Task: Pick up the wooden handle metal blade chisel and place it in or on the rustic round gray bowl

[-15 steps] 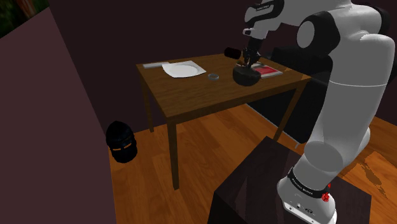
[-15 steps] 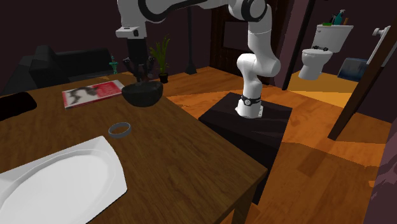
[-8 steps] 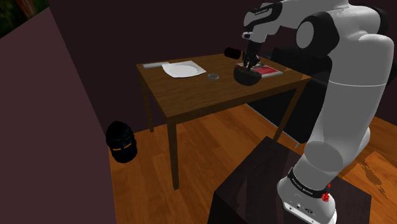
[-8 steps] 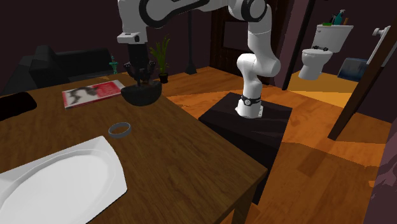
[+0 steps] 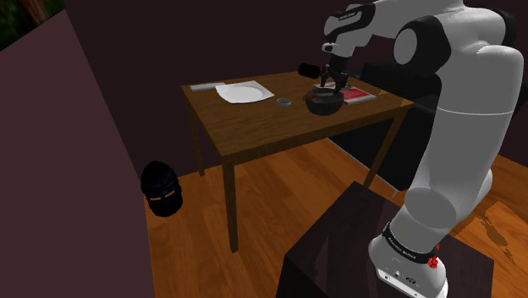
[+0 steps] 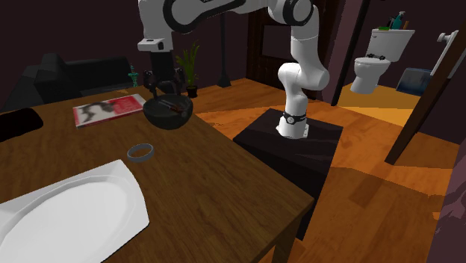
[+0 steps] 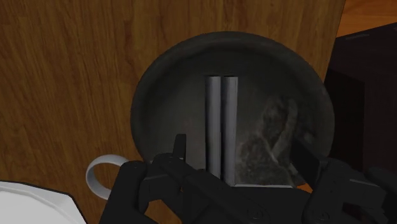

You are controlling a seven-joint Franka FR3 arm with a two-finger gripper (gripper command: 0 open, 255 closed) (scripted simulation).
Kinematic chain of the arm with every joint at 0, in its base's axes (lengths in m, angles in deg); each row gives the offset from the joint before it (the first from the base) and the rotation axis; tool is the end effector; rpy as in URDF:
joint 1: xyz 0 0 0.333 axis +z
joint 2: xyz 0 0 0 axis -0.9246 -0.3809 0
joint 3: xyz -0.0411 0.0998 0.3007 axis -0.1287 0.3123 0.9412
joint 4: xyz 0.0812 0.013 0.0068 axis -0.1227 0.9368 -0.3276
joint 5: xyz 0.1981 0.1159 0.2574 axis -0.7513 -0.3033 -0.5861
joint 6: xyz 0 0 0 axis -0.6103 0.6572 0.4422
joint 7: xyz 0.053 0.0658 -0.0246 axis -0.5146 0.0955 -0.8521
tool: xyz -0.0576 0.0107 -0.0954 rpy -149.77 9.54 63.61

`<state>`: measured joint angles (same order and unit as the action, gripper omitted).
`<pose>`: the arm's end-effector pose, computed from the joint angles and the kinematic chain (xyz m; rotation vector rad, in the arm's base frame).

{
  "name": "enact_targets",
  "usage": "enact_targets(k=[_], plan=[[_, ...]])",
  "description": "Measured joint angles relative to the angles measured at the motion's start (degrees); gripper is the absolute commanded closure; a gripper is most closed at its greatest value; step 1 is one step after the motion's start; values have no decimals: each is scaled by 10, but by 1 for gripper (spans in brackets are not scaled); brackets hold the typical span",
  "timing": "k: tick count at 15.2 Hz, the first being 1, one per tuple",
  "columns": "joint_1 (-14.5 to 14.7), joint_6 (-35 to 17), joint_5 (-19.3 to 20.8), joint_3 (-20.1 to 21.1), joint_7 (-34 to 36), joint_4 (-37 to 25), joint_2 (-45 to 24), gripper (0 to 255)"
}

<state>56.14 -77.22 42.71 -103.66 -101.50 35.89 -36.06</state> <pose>0.4923 -0.3370 0.4904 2.5233 1.8634 0.1699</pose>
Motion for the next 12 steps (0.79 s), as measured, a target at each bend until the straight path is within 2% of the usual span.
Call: enact_targets(k=[6, 12], plan=[[-6, 60, 6, -4, 5, -54, 7, 0], [-7, 69, 6, -5, 6, -63, 7, 0]])
